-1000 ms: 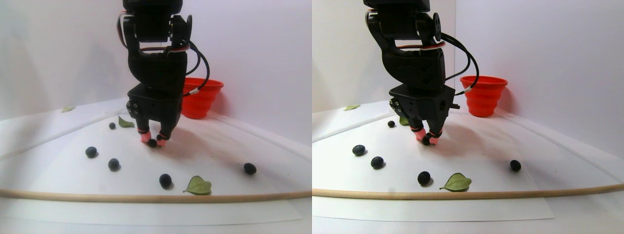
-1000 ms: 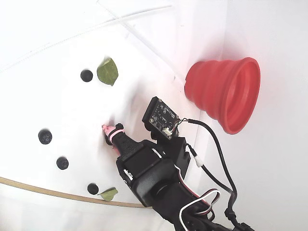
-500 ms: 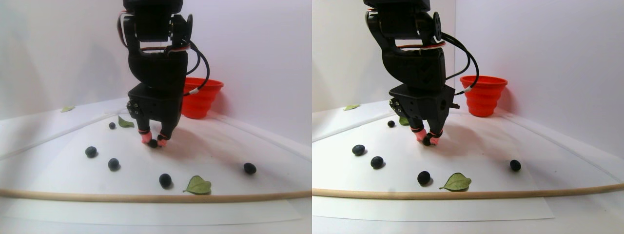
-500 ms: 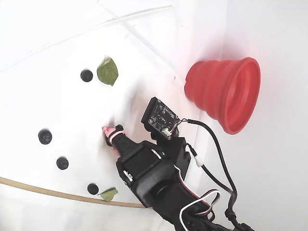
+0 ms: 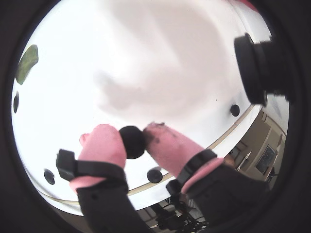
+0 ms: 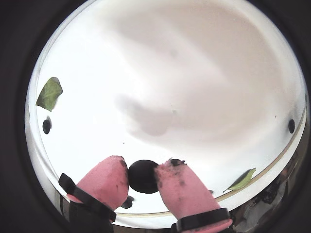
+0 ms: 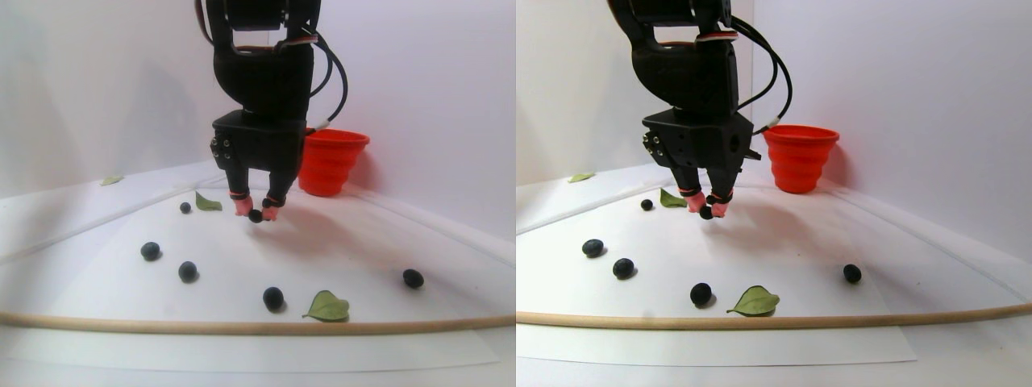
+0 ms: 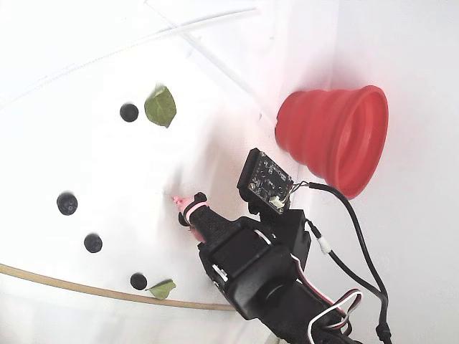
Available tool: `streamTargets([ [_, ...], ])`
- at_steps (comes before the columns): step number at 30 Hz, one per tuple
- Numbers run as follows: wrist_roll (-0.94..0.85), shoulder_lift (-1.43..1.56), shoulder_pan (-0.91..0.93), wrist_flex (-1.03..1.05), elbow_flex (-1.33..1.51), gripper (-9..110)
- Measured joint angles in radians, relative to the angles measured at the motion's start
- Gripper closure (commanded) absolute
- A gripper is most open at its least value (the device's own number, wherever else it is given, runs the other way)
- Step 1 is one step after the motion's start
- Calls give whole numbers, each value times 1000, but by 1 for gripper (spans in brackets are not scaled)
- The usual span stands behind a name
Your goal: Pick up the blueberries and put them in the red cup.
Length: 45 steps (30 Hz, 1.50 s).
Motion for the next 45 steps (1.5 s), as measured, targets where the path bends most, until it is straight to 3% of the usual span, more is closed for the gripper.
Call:
streamTargets([
  [24, -100, 278, 44, 190, 2, 91],
  [45, -190, 388, 64, 229, -8, 91],
])
